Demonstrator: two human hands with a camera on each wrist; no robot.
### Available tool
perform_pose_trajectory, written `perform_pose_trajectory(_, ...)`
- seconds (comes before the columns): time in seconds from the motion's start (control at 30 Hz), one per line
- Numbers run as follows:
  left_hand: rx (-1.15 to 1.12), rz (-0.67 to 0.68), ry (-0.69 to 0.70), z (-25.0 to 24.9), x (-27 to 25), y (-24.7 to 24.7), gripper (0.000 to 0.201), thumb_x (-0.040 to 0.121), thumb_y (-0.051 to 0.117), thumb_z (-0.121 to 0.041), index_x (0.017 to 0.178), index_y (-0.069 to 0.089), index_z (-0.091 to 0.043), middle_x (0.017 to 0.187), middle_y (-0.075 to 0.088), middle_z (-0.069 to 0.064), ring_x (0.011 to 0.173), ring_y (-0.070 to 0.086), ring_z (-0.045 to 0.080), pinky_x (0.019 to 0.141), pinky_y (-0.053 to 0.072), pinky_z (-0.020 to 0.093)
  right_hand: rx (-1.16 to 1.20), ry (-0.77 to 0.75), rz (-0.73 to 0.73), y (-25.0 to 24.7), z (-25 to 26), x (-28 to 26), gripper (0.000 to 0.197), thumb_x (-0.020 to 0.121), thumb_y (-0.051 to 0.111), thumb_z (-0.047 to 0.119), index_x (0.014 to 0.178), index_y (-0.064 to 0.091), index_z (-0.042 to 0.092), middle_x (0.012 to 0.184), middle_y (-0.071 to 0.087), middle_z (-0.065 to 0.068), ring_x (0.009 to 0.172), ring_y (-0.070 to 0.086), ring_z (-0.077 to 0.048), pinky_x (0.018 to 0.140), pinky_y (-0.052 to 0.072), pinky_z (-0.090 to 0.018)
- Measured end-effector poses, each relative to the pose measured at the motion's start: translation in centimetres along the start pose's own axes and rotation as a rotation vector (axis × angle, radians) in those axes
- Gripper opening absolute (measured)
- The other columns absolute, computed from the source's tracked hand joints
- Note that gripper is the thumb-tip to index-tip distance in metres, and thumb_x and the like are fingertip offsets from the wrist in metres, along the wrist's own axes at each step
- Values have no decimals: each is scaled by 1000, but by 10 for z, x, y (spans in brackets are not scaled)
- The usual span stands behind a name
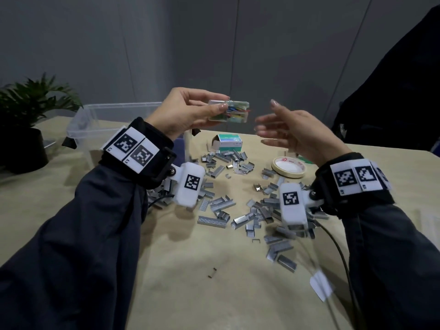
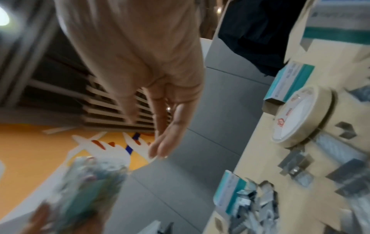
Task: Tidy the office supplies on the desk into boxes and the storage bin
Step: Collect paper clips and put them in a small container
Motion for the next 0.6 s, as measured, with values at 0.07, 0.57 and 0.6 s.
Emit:
perform_pose_trajectory(0.07,-80,-27,-9,5,2,-5,23,85,65,-6,107,67,-1,105,72,17,97,71,25,80,59,30,-122,139,22,-2,-15,14,34,100,52,30,103,68,1,93,69,-13,75,68,-14,66,59,-25)
perform_pose_trajectory(0.57,-463,-18,-53,8,11,-21,44,85,59,-3,125,51,13,121,63,26,113,63,32,87,57,30,-1350,220,307,54,-55,69,32,73,85,15,104,76,12,98,74,-4,81,67,-16,71,58,-26)
perform_pose_trajectory(0.6,-452,-20,-56,8,11,-23,43,86,58,-2,125,51,14,122,62,26,113,63,32,86,57,29,-1338,230,305,52,-55,70,30,73,84,13,102,76,11,94,74,-4,75,66,-15,61,57,-23)
Point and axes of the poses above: each hand's wrist, its own x-axis towards the middle knuckle, its own y-axis out of the palm, z = x × y, the point moved 5 cm from there along x, towards the middle knuckle
